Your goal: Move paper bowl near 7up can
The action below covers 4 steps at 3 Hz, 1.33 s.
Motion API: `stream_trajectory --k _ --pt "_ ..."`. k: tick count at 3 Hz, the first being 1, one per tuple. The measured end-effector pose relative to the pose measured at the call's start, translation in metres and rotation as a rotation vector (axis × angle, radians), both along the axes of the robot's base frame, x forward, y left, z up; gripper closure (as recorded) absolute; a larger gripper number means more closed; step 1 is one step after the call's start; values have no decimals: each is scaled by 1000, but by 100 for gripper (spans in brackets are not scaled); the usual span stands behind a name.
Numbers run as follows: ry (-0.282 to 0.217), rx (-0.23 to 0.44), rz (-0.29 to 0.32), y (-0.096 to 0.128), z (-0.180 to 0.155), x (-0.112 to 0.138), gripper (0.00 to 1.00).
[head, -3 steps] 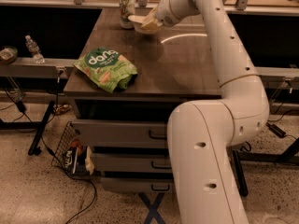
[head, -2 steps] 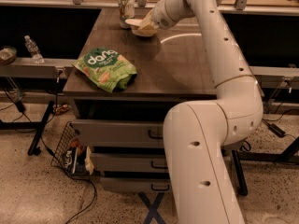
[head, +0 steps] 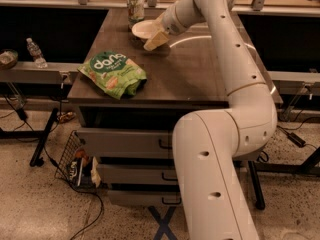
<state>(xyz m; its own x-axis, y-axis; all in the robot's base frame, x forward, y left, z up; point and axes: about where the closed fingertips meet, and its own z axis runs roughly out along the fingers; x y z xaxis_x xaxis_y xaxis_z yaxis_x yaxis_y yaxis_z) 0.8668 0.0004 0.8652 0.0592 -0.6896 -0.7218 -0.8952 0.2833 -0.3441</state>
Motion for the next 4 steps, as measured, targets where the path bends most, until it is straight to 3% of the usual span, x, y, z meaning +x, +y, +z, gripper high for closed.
stream_trajectory --k 1,2,3,4 --pt "14 41 -27 -16 10 -4 0" --pt "44 145 -93 -61 28 -13 0" --pt "82 338 -219 -139 53 -25 0" --pt "104 390 -276 -174 56 -32 0"
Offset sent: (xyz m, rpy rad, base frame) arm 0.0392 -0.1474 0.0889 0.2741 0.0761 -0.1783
